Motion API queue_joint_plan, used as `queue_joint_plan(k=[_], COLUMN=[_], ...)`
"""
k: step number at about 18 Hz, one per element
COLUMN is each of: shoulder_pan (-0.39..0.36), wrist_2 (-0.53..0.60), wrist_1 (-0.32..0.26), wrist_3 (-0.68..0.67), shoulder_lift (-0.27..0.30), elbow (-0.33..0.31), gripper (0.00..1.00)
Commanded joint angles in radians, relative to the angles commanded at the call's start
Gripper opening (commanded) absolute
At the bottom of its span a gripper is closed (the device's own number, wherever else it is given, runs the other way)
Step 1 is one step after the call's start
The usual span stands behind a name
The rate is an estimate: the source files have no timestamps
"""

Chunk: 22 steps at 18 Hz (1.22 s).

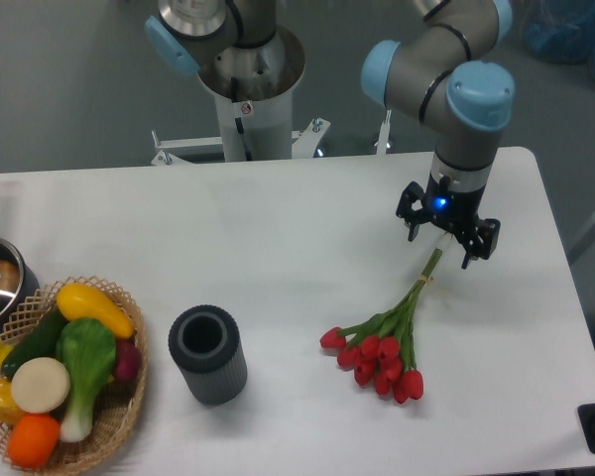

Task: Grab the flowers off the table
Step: 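Move the open gripper down over the green tulip stems, then lower the gripper around the stems and close it on them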

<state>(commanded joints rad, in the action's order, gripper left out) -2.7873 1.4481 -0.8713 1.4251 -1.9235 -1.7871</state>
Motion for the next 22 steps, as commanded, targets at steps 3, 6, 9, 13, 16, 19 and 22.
queue_joint_plan(k=[3,6,9,13,16,19,22], shoulder_pan=[0.006,0.017,0.021,0.031,0.035,0.035,0.035], wrist_2=[0.0,-0.002,-0.003,-0.005,-0.006,-0.047,-0.046], wrist_1=[0.006,0.011,0.02,0.025,0.025,0.025,0.025], wrist_3=[-0.011,-0.014,-0.017,-0.034,-0.043,-0.075,-0.075], shoulder_lift=[-0.023,-0.051,-0.069,-0.094,-0.115,-0.123,-0.13], elbow=[0.003,0.008,0.012,0.034,0.043,0.035,0.031], gripper=[1.0,1.0,1.0,1.0,1.0,1.0,1.0])
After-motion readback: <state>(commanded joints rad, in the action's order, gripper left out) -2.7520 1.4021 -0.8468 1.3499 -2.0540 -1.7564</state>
